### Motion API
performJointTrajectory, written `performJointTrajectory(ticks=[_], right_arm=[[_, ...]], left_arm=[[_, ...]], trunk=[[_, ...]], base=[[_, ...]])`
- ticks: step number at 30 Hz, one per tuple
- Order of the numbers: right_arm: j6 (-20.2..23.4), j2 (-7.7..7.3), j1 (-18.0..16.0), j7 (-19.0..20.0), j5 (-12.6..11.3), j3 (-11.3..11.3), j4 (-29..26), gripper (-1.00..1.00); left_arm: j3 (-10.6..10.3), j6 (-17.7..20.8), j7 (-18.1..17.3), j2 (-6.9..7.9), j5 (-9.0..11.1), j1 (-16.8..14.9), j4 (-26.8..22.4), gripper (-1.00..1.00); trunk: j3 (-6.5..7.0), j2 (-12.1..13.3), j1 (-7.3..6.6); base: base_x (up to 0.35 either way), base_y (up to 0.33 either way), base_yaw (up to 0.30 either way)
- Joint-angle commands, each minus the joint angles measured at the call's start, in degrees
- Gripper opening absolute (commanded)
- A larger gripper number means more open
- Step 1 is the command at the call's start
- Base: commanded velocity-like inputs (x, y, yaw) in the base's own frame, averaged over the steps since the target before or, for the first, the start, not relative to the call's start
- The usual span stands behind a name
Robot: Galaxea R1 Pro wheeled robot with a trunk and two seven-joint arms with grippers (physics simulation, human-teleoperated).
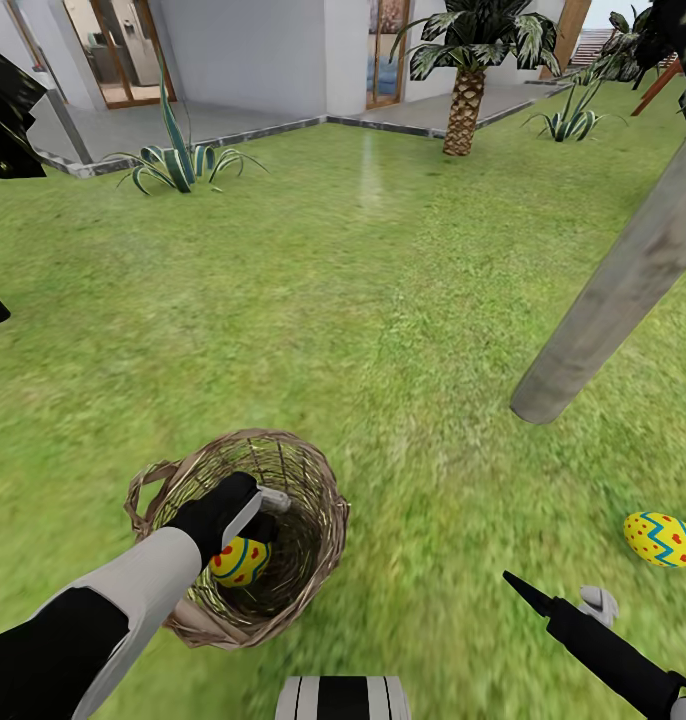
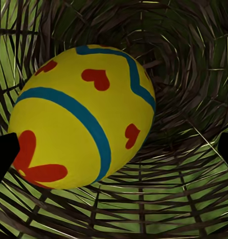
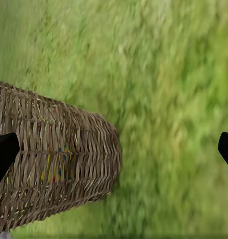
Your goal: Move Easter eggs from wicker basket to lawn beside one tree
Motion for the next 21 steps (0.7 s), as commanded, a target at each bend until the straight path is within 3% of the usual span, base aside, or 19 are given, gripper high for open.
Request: performJointTrajectory(ticks=[1,13,21], right_arm=[[0.38,0.00,-0.03,0.07,-0.25,-0.06,0.00,1.00],[0.39,0.00,-0.03,0.08,-0.25,-0.06,0.00,1.00],[0.39,0.03,-0.03,0.05,-0.25,0.00,0.00,1.00]], left_arm=[[-0.40,0.18,0.50,0.04,0.62,-0.03,-0.07,1.00],[-0.40,-0.09,0.54,0.12,0.54,-0.03,-0.15,1.00],[-0.40,-0.63,2.79,0.07,0.60,-0.03,-0.15,1.00]], trunk=[[-0.04,-0.02,-0.01],[-0.04,-0.02,-0.01],[-1.37,-0.10,0.14]], base=[[0.000,0.000,0.000],[0.000,0.000,0.000],[0.000,0.000,0.000]])
